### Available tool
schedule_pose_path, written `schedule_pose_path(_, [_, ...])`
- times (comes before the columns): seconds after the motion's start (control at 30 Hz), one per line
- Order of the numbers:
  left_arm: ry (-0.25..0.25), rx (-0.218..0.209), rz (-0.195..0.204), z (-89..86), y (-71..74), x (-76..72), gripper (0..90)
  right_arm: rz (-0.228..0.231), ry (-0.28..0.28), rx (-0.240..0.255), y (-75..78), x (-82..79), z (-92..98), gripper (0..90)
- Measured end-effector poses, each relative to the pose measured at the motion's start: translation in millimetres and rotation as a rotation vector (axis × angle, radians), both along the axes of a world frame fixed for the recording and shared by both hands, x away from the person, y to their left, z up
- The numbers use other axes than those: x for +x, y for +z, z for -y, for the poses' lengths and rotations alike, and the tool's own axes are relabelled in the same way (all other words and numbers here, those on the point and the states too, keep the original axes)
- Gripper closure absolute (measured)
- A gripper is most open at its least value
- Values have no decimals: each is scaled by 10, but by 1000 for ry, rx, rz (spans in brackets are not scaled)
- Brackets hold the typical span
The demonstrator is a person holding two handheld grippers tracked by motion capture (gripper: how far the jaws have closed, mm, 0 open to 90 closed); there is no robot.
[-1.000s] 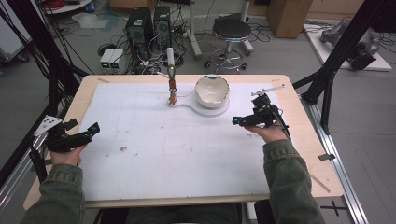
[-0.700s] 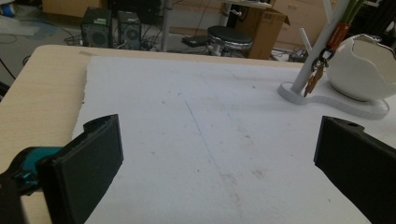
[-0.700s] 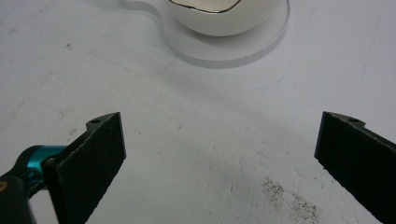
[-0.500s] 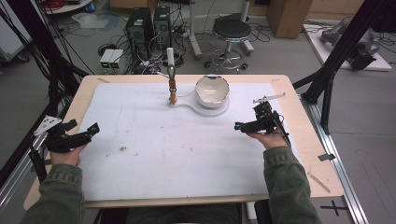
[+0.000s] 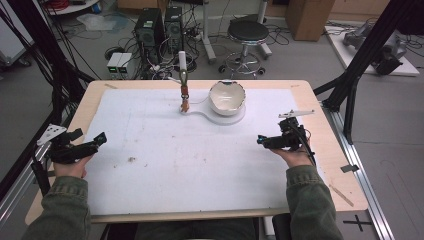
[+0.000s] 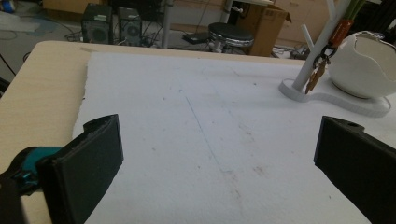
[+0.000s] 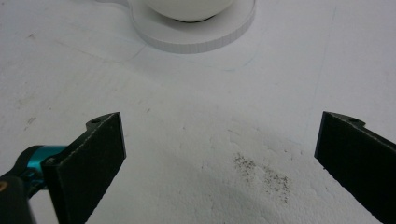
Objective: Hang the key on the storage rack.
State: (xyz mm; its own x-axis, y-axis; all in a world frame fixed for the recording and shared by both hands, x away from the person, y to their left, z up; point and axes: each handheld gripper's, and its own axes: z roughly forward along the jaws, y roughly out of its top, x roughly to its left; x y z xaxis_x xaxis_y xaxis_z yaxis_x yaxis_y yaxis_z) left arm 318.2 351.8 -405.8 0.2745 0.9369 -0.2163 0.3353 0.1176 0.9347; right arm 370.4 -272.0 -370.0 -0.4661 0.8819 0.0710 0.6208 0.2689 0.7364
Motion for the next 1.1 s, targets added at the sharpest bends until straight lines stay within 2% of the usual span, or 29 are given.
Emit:
schedule_pose_path(0.07, [0,2,-3,2,-2,-3,17,6,-10,8,-31,-26,20,8])
schedule_pose_path(0.23, [-1,3,-8,16,-3,-17,17,62,-30,0,-97,-109,65,8])
schedule_pose_path(0.5, [3,-4,-11,18,-5,-28,17,134,-83,36,-180,-250,189,8])
schedule_pose_path(0.87, [-2,-7,-12,20,-6,-27,17,260,-137,74,-313,-404,321,8])
schedule_pose_path(1.03, [-3,-8,-14,19,-7,-28,17,338,-162,99,-396,-457,327,8])
schedule_pose_path(1.1, [-3,-11,-12,16,-6,-26,17,366,-163,91,-416,-477,327,8])
